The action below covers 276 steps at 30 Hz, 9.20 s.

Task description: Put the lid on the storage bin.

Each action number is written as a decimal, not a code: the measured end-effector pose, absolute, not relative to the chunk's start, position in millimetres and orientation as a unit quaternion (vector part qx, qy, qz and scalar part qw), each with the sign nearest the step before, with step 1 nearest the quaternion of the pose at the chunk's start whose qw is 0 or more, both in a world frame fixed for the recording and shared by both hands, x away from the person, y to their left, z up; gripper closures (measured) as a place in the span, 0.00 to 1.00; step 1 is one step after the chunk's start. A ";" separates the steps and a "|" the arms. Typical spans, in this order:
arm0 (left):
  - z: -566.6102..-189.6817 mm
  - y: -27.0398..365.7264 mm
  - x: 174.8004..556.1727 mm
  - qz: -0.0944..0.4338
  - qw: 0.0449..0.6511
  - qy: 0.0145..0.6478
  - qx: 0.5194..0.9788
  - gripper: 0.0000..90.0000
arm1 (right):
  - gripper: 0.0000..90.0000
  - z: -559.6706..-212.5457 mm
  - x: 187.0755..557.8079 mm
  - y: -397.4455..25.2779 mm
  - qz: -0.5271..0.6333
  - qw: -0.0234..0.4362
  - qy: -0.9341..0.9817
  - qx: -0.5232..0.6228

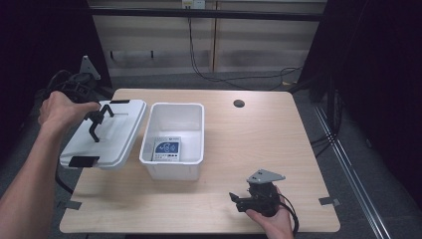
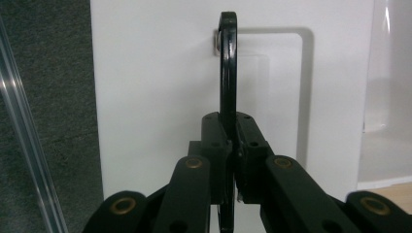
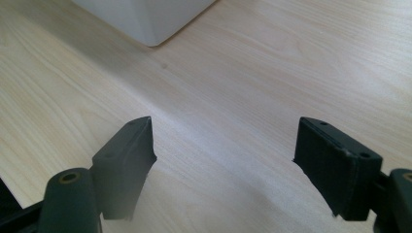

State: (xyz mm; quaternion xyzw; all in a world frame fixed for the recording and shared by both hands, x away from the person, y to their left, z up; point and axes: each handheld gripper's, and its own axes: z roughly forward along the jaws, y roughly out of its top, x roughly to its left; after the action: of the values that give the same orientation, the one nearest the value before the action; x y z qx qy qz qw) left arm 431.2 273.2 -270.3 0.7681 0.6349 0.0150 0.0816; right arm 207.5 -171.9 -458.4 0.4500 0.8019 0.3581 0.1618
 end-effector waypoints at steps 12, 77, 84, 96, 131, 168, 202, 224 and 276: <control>-253.3 260.9 429.5 0.020 0.091 0.631 0.770 0.94 | 0.24 -458.4 207.6 -172.0 0.358 0.162 0.802 0.450; -258.0 148.1 439.3 0.002 0.118 0.626 0.771 0.94 | 0.21 -457.9 206.6 -173.0 0.359 0.154 0.801 0.454; -260.9 139.4 440.7 0.007 0.121 0.638 0.760 0.94 | 0.21 -457.8 206.5 -173.0 0.359 0.153 0.801 0.453; -271.0 122.0 438.7 0.025 0.124 0.663 0.738 0.94 | 0.21 -457.0 205.6 -173.3 0.359 0.154 0.802 0.452; -287.0 99.8 439.5 0.011 0.131 0.688 0.713 0.94 | 0.21 -456.8 205.0 -173.7 0.361 0.155 0.803 0.448; -289.2 95.0 434.1 0.011 0.124 0.679 0.724 0.94 | 0.21 -457.2 205.3 -173.1 0.357 0.152 0.804 0.450; -297.0 98.1 439.0 -0.005 0.121 0.659 0.743 0.93 | 0.21 -457.2 205.3 -173.6 0.358 0.155 0.804 0.448; -282.2 131.4 437.3 -0.008 0.188 0.617 0.764 0.49 | 0.21 -457.7 205.9 -172.7 0.357 0.155 0.804 0.450; -333.4 307.7 329.2 0.081 0.353 0.456 0.813 0.20 | 0.22 -457.2 206.9 -174.0 0.354 0.158 0.803 0.454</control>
State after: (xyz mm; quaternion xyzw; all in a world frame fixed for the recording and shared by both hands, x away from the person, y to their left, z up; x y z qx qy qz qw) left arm 329.2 307.7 -333.4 0.8127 0.4563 0.0805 0.3533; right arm 206.9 -174.0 -457.2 0.4535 0.8027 0.3536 0.1582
